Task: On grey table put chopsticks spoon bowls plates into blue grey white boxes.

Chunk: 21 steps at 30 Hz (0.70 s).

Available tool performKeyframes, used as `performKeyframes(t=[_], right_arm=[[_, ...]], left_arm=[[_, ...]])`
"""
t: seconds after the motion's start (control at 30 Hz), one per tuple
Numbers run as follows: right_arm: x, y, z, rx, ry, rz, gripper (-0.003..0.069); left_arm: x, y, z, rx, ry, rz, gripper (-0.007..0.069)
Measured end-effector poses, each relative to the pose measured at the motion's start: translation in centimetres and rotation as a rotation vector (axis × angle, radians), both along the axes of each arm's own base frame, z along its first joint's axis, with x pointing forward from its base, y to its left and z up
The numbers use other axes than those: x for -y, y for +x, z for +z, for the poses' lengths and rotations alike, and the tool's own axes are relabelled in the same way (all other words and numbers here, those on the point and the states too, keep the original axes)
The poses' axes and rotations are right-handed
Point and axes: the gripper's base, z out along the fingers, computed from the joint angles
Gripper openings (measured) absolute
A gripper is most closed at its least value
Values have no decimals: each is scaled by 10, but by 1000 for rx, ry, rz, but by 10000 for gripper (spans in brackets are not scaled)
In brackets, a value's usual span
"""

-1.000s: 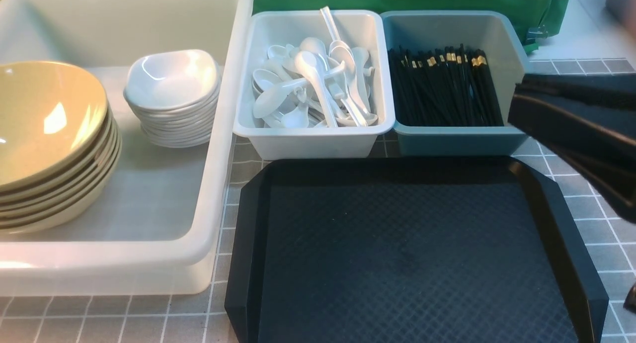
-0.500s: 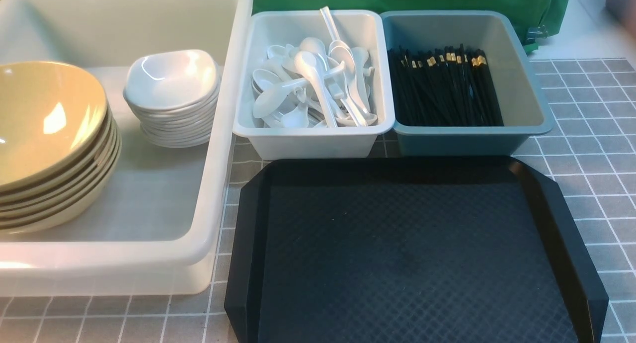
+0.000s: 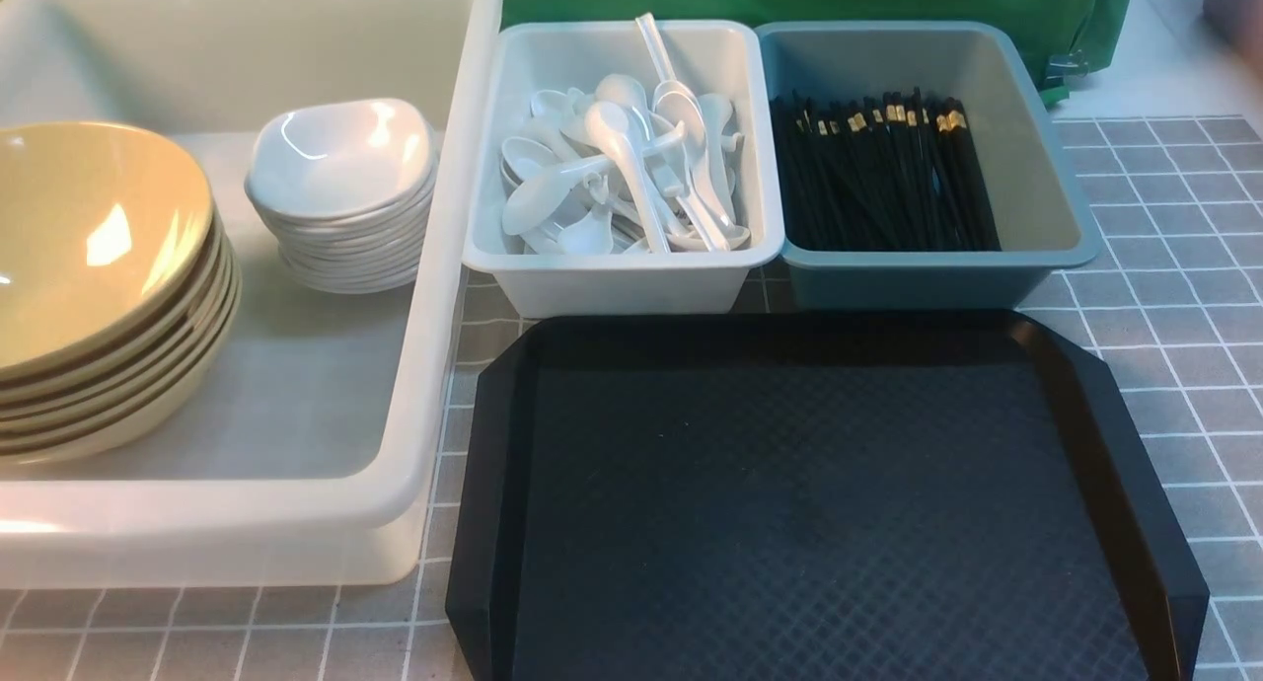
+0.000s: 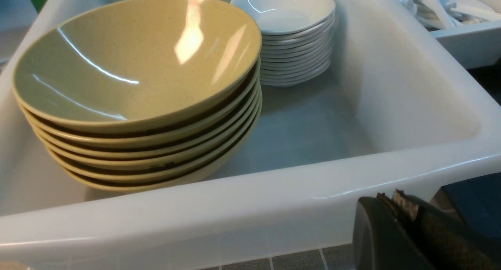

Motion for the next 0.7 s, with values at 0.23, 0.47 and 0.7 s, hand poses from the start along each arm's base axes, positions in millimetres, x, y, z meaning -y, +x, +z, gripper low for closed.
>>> performKeyframes(t=[0.23, 0.47, 0.7], right_arm=[[0, 0, -2, -20, 7, -8, 45], [0, 0, -2, -21, 8, -8, 45], [0, 0, -2, -21, 8, -8, 47]], left_arm=[[0, 0, 0, 0, -3, -2, -11], [0, 0, 0, 0, -4, -2, -11], [0, 0, 0, 0, -4, -2, -11]])
